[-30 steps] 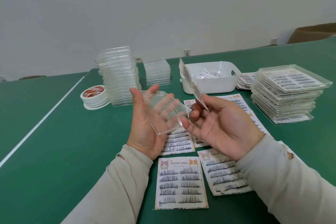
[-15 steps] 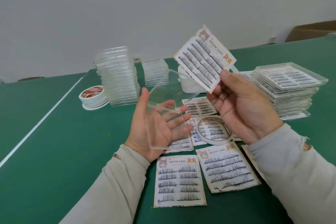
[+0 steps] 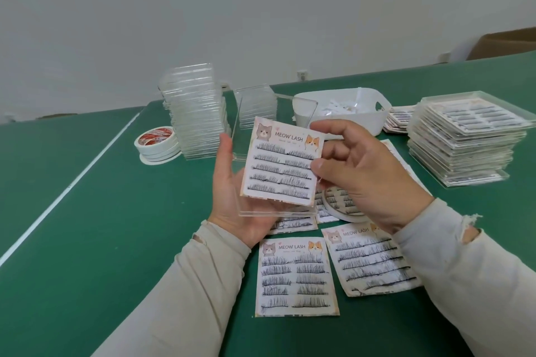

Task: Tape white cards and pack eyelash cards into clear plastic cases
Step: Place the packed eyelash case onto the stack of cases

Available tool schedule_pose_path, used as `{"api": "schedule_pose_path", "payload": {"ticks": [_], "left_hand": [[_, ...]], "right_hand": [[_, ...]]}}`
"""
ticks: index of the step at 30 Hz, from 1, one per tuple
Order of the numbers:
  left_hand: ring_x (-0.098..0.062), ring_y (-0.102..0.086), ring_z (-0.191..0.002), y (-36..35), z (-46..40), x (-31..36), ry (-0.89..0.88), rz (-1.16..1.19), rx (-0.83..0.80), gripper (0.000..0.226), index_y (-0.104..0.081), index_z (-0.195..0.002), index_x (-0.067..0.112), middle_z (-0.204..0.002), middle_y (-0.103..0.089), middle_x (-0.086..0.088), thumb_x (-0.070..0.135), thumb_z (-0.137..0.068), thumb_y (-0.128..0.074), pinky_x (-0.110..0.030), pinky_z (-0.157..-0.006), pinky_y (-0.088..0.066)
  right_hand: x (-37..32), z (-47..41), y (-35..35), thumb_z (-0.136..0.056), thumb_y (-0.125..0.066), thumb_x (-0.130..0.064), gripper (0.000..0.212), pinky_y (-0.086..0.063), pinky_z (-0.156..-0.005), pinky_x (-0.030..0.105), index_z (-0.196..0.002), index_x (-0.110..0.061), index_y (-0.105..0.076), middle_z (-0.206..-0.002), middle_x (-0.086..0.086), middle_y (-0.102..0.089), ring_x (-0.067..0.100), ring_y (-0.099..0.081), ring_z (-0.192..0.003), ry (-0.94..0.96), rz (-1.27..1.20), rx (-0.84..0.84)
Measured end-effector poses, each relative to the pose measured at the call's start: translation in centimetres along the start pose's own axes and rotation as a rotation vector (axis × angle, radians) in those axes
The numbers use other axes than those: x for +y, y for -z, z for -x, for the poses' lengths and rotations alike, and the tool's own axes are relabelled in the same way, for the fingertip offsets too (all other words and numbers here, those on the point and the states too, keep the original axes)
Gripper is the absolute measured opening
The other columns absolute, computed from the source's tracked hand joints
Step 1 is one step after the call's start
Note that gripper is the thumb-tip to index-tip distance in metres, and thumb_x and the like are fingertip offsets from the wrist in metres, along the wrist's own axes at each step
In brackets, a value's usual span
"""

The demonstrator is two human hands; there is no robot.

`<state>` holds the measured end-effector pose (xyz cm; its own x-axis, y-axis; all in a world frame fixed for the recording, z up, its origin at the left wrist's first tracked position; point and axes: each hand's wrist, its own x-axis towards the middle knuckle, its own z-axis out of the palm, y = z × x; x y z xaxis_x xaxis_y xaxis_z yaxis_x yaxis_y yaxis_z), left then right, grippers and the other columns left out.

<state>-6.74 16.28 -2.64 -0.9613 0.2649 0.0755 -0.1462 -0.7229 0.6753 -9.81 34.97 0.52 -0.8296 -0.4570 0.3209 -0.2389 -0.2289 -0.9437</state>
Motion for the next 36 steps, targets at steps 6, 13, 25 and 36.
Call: {"api": "schedule_pose_path", "payload": {"ticks": [6, 13, 25, 36], "left_hand": [[-0.040, -0.053, -0.134, -0.1, -0.1, -0.1, -0.015, -0.016, 0.027, 0.093, -0.064, -0.134, 0.006, -0.144, -0.055, -0.023, 0.083, -0.090, -0.034, -0.053, -0.109, -0.045], [-0.038, -0.058, -0.129, 0.0, 0.1, 0.0, -0.003, -0.051, 0.057, 0.096, -0.067, -0.131, 0.006, -0.140, -0.059, -0.022, 0.086, -0.088, -0.034, -0.051, -0.104, -0.049], [-0.034, -0.071, -0.091, -0.9, 0.3, 0.0, 0.020, -0.020, 0.203, 0.084, -0.066, -0.106, 0.009, -0.103, -0.071, -0.018, 0.087, -0.081, -0.045, -0.046, -0.083, -0.060], [-0.038, -0.060, -0.125, 0.0, 0.2, 0.4, -0.080, -0.125, 0.324, 0.091, -0.066, -0.120, 0.009, -0.138, -0.060, -0.021, 0.084, -0.069, -0.063, -0.056, -0.109, -0.045]], "right_hand": [[0.3, 0.0, -0.1, -0.092, -0.061, 0.012, 0.047, -0.050, -0.068, 0.015, -0.121, -0.025, -0.060, -0.082, -0.002, -0.069, 0.007, -0.064, -0.072, 0.031, 0.046, -0.056], [0.6, 0.0, 0.1, -0.090, -0.066, 0.009, 0.047, -0.047, -0.072, 0.016, -0.119, -0.027, -0.062, -0.078, -0.001, -0.062, 0.008, -0.055, -0.072, 0.027, 0.134, -0.098], [0.9, 0.5, -0.2, -0.082, -0.083, -0.022, 0.040, -0.043, -0.068, 0.011, -0.115, -0.038, -0.065, -0.089, -0.016, -0.057, 0.002, -0.053, -0.077, 0.019, 0.488, -0.032], [0.2, 1.6, -1.3, -0.088, -0.069, -0.042, 0.025, -0.041, -0.100, 0.029, -0.102, -0.025, -0.080, -0.095, -0.013, -0.057, 0.010, -0.054, -0.116, 0.220, 0.889, -0.058]]}}
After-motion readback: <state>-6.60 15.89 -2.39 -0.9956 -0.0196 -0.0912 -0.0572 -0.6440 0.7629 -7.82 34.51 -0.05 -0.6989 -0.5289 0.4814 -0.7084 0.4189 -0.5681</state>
